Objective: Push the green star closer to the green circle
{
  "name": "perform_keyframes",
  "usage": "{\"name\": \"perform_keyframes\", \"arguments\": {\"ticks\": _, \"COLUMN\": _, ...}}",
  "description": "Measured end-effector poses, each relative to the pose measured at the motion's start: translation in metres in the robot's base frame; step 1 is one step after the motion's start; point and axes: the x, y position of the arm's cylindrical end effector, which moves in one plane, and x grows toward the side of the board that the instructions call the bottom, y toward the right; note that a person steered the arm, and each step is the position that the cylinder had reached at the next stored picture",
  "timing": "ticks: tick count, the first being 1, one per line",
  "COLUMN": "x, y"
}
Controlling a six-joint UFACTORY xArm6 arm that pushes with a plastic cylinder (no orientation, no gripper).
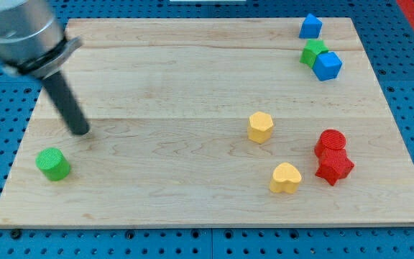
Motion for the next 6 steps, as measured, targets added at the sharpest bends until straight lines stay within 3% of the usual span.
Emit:
{"name": "perform_keyframes", "arguments": {"ticks": 1, "x": -0.075, "y": 0.113}}
{"name": "perform_keyframes", "arguments": {"ticks": 3, "x": -0.187, "y": 0.249}}
{"name": "perform_keyframes", "arguments": {"ticks": 5, "x": -0.196, "y": 0.424}}
{"name": "perform_keyframes", "arguments": {"ticks": 6, "x": -0.175, "y": 0.432}}
